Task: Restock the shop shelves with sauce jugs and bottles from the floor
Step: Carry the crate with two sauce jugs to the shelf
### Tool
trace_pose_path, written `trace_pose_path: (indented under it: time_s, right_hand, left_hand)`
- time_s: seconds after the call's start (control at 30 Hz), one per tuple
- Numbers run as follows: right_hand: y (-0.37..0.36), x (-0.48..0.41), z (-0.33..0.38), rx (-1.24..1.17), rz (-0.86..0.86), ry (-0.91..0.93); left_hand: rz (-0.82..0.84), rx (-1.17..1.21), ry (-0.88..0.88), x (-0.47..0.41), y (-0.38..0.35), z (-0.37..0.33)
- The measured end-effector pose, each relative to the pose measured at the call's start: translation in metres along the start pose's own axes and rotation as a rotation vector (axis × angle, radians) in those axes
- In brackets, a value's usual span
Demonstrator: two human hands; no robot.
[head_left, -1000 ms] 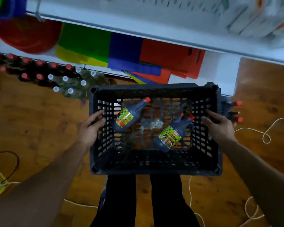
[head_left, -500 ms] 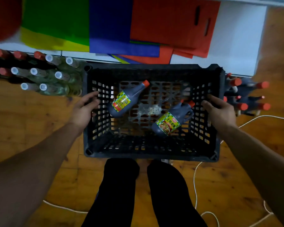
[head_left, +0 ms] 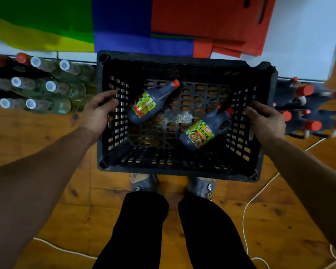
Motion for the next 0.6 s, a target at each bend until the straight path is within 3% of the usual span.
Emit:
trace_pose_path:
  time_s: [0.23, 0.33, 0.5, 0.6]
  right_hand:
    - [-0.001, -0.002, -0.001, 0.004, -0.055, 0.016]
    - [-0.002, -0.001, -0.001, 0.110, -0.034, 0.043]
    - [-0.006, 0.015, 0.009, 0.295, -0.198, 0.140]
    - [-0.013, 0.036, 0.014, 0.288, -0.285, 0.196]
  left_hand:
    - [-0.015, -0.007, -0.013, 0.000, 0.000, 0.002]
    - [0.015, -0.067, -0.022, -0.001, -0.001, 0.002]
    - [-0.071, -0.390, 0.078, -0.001, 0.002, -0.001]
    - [-0.224, -0.612, -0.115, 0.022, -0.012, -0.015]
Point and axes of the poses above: each hand's wrist, its own x-axis away from the middle knuckle, its own y-axis out of the back of the hand, z = x × y, the point moved 4 cm from there along -x, towards the middle knuckle, and after that the axes turned 4 degrees about x, right-handed, at the moved point
